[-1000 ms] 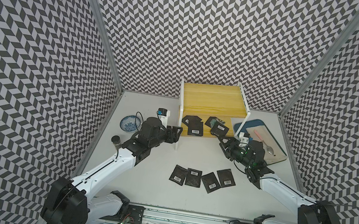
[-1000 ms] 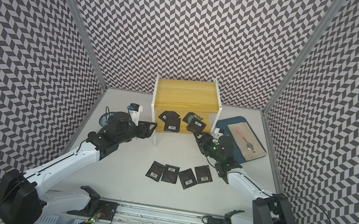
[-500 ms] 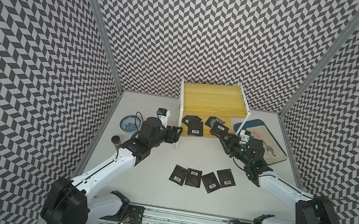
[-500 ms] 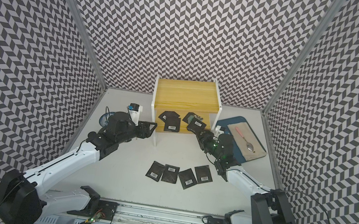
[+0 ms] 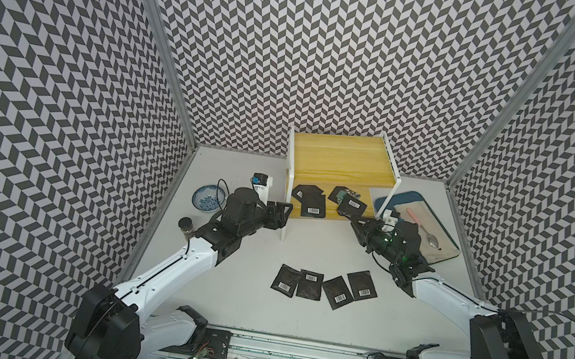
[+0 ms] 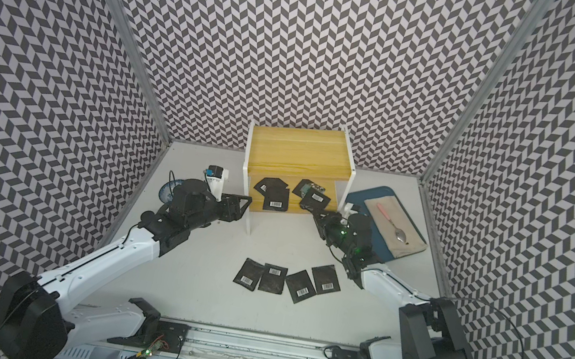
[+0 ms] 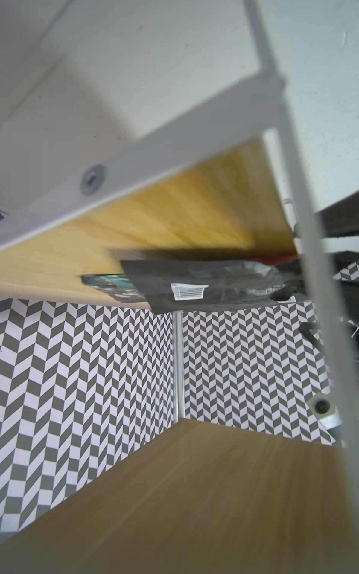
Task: Remove the tea bags from the shelf
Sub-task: Pick up the tea bag from the shelf.
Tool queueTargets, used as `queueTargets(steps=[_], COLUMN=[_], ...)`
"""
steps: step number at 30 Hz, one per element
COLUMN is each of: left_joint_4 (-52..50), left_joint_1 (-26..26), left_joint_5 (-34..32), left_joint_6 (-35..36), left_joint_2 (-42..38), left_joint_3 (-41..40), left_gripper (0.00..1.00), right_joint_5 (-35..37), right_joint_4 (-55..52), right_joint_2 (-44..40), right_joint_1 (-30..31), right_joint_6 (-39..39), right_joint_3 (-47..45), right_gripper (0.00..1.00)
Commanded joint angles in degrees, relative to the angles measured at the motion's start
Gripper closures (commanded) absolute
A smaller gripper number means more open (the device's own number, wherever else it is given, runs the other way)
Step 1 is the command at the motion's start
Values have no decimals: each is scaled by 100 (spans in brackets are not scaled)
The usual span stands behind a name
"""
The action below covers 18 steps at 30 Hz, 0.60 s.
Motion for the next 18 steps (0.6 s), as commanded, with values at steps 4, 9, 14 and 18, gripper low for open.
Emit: queueTargets(steps=[4, 9, 14, 18], left_joint_4=[151, 141, 134, 132], left_joint_1=[39, 48, 50, 66], left_joint_5=[20, 11, -6, -11], left_joint_6=[-5, -9, -4, -1], left_joint_2=[-59, -72, -104, -108], left_joint_3=[-5, -6, -32, -26], left_gripper=[30, 30, 30, 30], right_joint_5=[166, 158, 113, 86], right_joint_4=[242, 243, 90, -113], right_joint_2=[-54, -145, -344, -593], right_joint_1=[-12, -12, -12, -12], right_joint_6=[-155, -188, -354, -537], right_joint_3=[124, 51, 52, 40], right_gripper=[88, 93, 100, 100])
